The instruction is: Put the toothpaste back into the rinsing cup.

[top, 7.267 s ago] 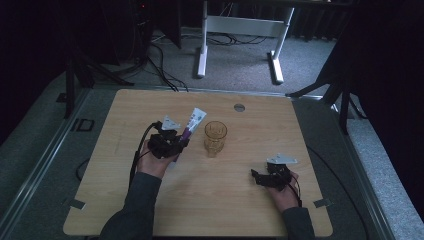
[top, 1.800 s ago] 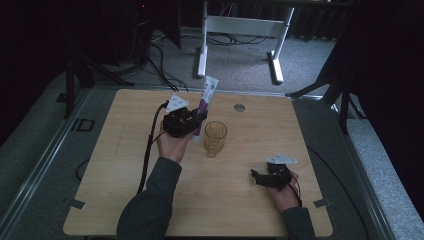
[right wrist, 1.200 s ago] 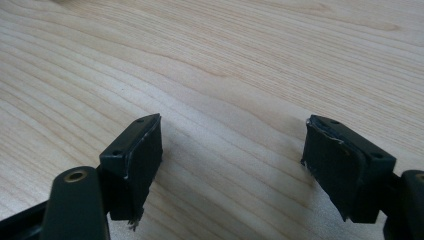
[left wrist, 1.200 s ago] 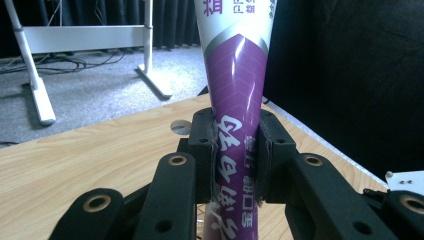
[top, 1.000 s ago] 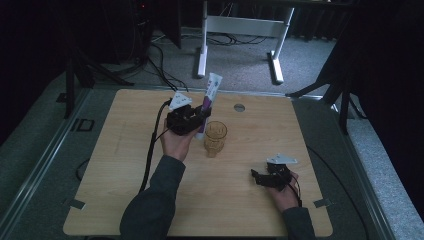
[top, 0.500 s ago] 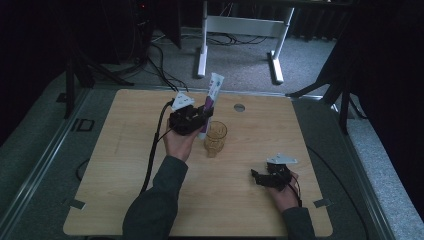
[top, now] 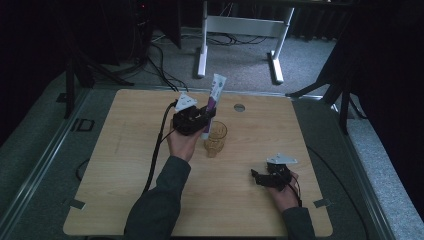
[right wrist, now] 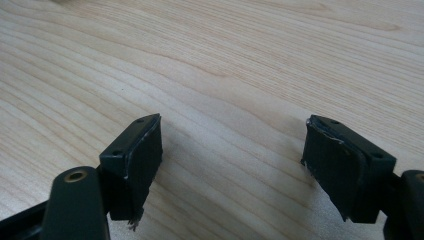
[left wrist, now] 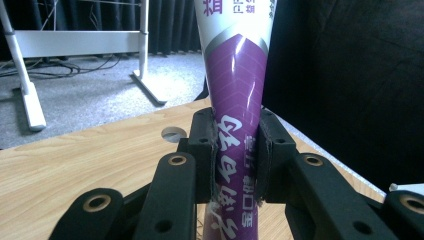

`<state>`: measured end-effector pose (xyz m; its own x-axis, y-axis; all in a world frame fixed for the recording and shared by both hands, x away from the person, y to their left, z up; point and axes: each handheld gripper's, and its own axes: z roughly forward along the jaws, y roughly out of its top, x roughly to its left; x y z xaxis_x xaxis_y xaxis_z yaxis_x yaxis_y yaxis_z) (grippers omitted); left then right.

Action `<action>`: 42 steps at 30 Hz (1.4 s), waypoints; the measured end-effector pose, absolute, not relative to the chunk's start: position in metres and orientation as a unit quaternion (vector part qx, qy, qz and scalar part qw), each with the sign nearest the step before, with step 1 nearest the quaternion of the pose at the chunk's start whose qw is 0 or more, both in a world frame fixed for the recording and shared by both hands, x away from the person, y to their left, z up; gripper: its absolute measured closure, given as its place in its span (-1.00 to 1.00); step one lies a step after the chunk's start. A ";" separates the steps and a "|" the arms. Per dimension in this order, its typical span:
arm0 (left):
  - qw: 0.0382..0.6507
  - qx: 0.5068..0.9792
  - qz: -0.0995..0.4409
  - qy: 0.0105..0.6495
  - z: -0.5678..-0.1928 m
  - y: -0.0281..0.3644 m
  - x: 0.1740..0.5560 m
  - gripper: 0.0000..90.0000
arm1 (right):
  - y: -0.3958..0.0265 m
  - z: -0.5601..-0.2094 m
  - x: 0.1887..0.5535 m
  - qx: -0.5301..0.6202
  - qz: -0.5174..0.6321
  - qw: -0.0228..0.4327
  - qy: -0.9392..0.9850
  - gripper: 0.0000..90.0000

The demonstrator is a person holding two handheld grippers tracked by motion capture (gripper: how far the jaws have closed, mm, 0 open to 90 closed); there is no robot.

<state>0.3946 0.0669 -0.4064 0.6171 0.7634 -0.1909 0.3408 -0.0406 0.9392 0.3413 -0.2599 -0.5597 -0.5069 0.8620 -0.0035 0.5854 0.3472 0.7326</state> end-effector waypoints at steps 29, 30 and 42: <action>0.573 0.689 0.194 0.400 -0.419 0.057 0.408 0.63 | -0.260 -0.560 0.341 0.453 0.346 0.199 0.797 -0.48; 0.572 0.689 0.195 0.400 -0.420 0.057 0.409 0.62 | -0.260 -0.560 0.341 0.453 0.346 0.199 0.797 -0.48; 0.568 0.689 0.203 0.403 -0.430 0.049 0.416 0.62 | -0.260 -0.560 0.342 0.453 0.346 0.199 0.797 -0.48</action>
